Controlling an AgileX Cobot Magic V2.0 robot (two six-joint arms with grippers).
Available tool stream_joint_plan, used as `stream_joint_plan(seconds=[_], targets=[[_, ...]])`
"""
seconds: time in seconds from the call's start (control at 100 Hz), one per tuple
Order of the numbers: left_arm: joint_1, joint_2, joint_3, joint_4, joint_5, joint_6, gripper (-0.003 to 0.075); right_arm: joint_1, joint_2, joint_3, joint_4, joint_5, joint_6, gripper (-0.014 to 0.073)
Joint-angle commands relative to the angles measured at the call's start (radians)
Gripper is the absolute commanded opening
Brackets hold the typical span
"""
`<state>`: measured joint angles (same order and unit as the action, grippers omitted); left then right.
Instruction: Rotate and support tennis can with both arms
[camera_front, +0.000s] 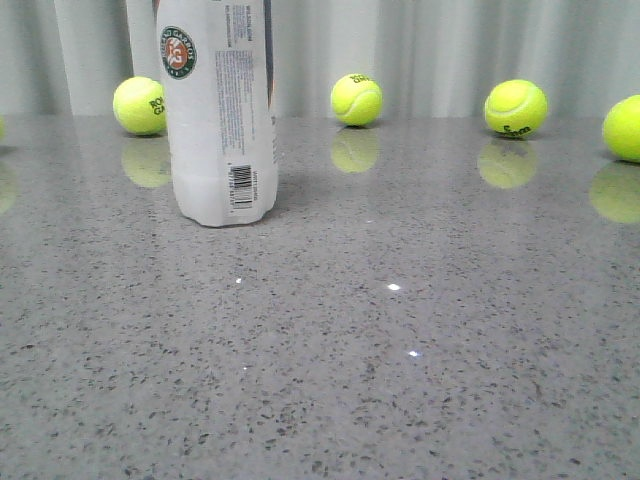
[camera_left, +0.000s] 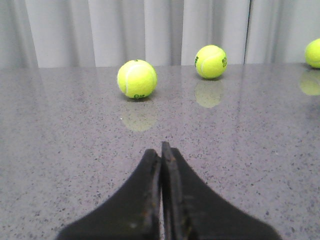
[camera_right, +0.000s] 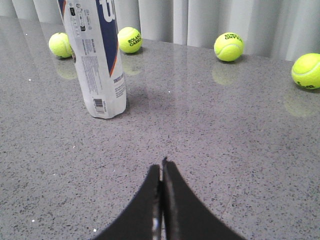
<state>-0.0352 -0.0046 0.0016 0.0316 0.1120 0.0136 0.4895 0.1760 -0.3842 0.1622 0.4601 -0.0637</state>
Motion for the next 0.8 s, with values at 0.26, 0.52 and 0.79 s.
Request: stream_joint_plan(seconds=[0.26,0.52,0.79], targets=[[0.0,-0.03,0.043,-0.019,-0.133,-0.014,-0.0019,-0.007,0.013,-0.026,0.005,-0.069,-0.006,-0.0069],[0.0,-0.03,0.043,-0.019,-0.133,-0.014,-0.0019,-0.007,0.013,-0.026,0.005,-0.069,-0.006,-0.0069],[0.0,-0.03,0.043,-0.019,-0.133,-0.014,-0.0019,-0.023,0.011,0.023,0.004,-0.137,-0.004,-0.0069]])
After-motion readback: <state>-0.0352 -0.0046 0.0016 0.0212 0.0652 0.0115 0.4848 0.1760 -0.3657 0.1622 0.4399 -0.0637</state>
